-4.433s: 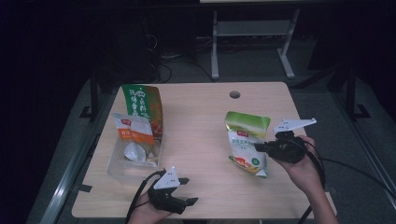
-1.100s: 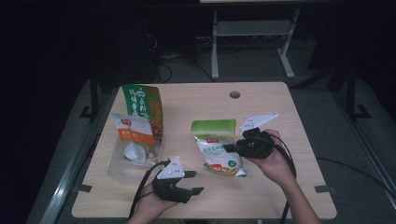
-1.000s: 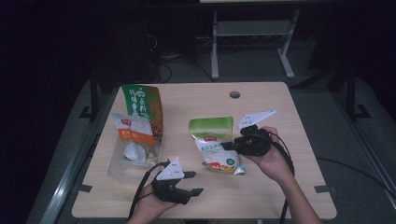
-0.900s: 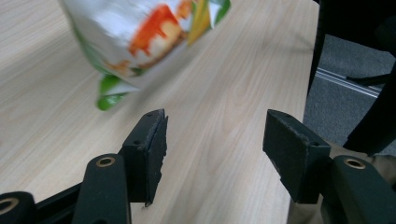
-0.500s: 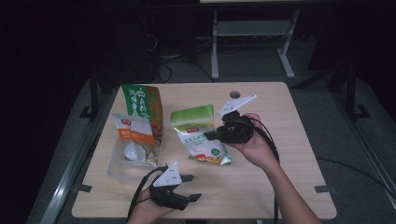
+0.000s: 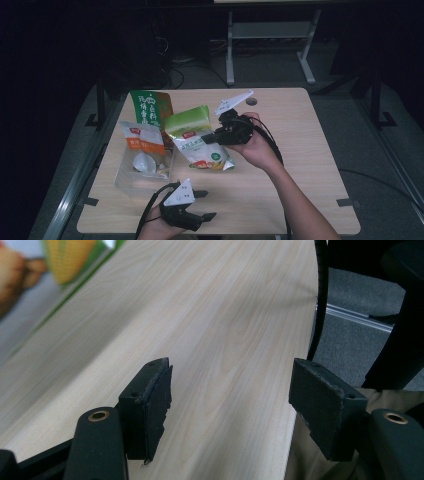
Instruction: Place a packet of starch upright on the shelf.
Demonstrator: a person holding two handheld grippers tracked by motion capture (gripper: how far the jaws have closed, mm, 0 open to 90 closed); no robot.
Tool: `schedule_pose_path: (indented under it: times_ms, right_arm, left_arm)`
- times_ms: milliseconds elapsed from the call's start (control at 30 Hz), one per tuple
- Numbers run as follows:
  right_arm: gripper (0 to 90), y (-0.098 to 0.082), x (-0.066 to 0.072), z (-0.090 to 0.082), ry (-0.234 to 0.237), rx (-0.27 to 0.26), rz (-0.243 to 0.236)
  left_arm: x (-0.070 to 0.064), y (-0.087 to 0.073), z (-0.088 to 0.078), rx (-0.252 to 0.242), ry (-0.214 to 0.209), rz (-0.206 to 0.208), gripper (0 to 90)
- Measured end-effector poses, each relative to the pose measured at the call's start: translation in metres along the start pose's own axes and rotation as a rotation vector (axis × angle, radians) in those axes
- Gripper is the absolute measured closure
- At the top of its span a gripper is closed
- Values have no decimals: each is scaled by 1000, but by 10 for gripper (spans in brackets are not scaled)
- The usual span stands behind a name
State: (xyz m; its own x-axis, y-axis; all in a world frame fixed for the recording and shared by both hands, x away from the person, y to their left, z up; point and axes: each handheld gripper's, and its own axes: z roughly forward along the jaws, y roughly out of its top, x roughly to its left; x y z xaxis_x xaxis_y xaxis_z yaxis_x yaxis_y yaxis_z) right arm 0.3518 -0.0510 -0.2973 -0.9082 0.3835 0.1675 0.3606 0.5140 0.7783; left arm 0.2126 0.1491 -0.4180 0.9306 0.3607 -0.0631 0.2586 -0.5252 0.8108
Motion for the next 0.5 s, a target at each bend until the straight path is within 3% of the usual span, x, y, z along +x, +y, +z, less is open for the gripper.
schedule_pose_path:
  times_ms: [300,500]
  right_arm:
    - [880,26,11,16,32,-8,-44]
    - [880,38,16,17,42,-23,-56]
  left_arm:
    - [-6,-6,0,14,-2,-10,320]
    - [-7,-6,0,25,-3,14,320]
